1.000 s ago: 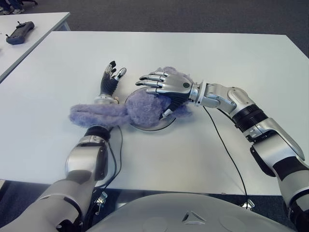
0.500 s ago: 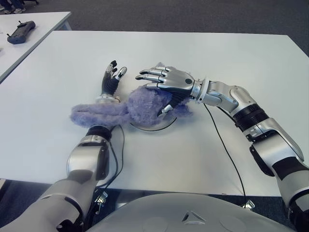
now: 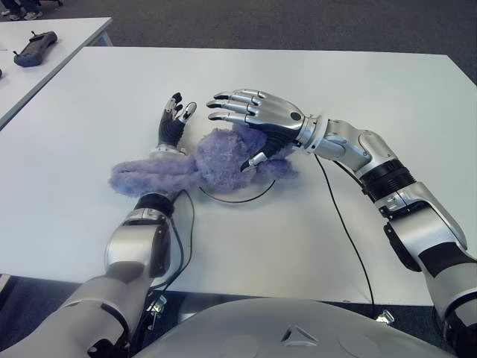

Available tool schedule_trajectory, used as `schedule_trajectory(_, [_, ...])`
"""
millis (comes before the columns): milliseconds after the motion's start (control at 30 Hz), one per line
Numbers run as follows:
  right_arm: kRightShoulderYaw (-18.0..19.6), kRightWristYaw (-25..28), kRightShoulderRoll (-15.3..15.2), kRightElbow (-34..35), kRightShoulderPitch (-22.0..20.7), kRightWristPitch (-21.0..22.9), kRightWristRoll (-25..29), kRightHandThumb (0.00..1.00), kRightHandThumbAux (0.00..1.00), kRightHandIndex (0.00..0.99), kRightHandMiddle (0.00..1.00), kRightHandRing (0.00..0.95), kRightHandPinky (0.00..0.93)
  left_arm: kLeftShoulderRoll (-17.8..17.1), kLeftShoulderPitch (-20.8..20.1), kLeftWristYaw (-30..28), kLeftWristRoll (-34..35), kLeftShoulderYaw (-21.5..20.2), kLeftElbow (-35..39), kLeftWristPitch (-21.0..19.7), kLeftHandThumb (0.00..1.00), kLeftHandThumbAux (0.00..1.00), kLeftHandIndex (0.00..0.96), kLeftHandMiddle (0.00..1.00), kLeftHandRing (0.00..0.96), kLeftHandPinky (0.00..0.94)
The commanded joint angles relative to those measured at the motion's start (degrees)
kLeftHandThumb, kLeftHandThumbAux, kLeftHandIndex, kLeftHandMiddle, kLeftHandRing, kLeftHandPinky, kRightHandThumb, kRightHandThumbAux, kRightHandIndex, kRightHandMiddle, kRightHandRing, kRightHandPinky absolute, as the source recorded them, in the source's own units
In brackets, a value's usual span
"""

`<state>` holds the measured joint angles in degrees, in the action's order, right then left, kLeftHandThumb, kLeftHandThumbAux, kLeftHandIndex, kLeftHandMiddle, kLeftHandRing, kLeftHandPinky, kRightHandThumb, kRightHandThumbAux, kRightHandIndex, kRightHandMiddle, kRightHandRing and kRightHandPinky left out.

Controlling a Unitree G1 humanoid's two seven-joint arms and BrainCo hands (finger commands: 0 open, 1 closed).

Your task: Put the doll into the plate.

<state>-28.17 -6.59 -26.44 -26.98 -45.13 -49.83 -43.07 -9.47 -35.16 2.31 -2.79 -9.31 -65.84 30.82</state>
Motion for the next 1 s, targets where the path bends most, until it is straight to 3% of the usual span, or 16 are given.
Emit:
schedule_trajectory(33, [1.5, 0.2, 1.0, 0.5, 1.8, -0.1, 2.1, 0.07, 0.281, 0.0, 0.0, 0.0, 0.0, 9.3, 14.8, -1.5, 0.1, 0.5, -10.2, -2.1, 0.0, 0.405, 0.0, 0.0, 0.0, 0.0])
schedule_trajectory(533, [3.8, -3.4, 1.9, -1.1, 0.7, -1.1, 1.8, 0.063, 0.312, 0.0, 0.0, 0.0, 0.0, 9.3, 14.4, -1.2, -0.2, 0.3, -10.3, -2.3, 0.0, 0.412, 0.0, 0.0, 0.0, 0.0])
schedule_trajectory(1000, [5.1, -0.7, 2.5, -2.8, 0.3, -1.6, 7.3, 0.063, 0.315, 0.0, 0.0, 0.0, 0.0, 9.1, 14.4, -1.3, 0.0, -0.2, -10.8, -2.9, 0.0, 0.406, 0.0, 0.0, 0.0, 0.0])
